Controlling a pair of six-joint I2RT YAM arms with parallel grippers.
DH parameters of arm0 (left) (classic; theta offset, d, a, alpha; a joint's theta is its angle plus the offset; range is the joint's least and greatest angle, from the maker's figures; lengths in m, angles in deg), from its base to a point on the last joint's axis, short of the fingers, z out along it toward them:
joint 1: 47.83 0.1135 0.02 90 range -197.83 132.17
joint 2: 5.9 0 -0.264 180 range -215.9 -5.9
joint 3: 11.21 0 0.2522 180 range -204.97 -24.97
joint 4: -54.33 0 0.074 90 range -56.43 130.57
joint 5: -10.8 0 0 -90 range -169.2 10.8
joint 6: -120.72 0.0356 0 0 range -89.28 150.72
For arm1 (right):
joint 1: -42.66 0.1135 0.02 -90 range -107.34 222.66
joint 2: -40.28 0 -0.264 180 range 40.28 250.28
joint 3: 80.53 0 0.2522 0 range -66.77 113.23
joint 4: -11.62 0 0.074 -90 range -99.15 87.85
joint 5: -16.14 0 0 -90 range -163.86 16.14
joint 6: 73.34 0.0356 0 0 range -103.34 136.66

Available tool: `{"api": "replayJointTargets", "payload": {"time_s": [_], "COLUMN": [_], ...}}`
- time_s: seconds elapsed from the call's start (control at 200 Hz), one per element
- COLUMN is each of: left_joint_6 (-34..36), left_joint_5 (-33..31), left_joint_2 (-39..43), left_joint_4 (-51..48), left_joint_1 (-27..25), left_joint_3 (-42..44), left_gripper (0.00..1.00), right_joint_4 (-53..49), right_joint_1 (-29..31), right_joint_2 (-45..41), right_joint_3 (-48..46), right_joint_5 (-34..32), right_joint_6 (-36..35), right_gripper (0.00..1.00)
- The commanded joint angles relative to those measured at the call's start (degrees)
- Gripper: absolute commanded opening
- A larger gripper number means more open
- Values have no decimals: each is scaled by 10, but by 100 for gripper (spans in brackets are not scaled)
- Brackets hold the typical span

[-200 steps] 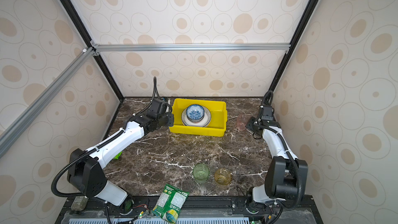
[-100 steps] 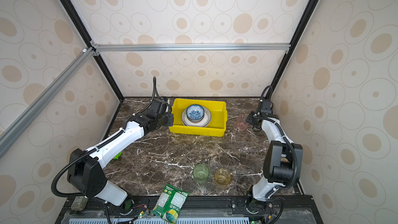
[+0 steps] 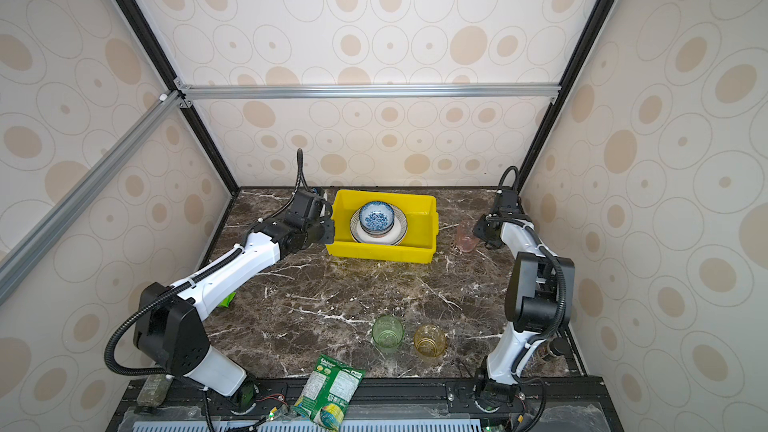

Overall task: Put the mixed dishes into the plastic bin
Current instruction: 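Lower the right gripper onto the pink cup's rim and close it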

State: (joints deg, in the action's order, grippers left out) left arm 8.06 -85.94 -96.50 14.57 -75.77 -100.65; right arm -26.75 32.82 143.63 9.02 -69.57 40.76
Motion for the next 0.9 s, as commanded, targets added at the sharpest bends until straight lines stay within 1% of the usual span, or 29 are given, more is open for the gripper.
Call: {"api": "replayJointTargets", "payload": {"time_s": [0.0,0.32,0.475,0.555,0.895], "left_joint_6": [10,9,8,8,5], "left_joint_5": [-4,-4,-2,-1,-1], "left_joint_2": [-7,-7,-5,-2,34], "left_joint_4": [-8,-9,-9,-9,-9], "left_joint_1": [7,8,8,8,8], "left_joint_3": [-31,-31,-29,-26,-5], "left_gripper": [27,27,27,27,28], "right_joint_4": [-15,-31,-50,-60,-84], "right_joint_1": [-4,-2,3,10,48], "right_joint_2": [12,27,26,20,-37], "right_joint_3": [16,25,32,35,27], "right_joint_5": [-6,-12,-16,-24,-43], "right_joint_6": [-7,-20,-28,-35,-53], "right_gripper": [36,17,5,0,0]}}
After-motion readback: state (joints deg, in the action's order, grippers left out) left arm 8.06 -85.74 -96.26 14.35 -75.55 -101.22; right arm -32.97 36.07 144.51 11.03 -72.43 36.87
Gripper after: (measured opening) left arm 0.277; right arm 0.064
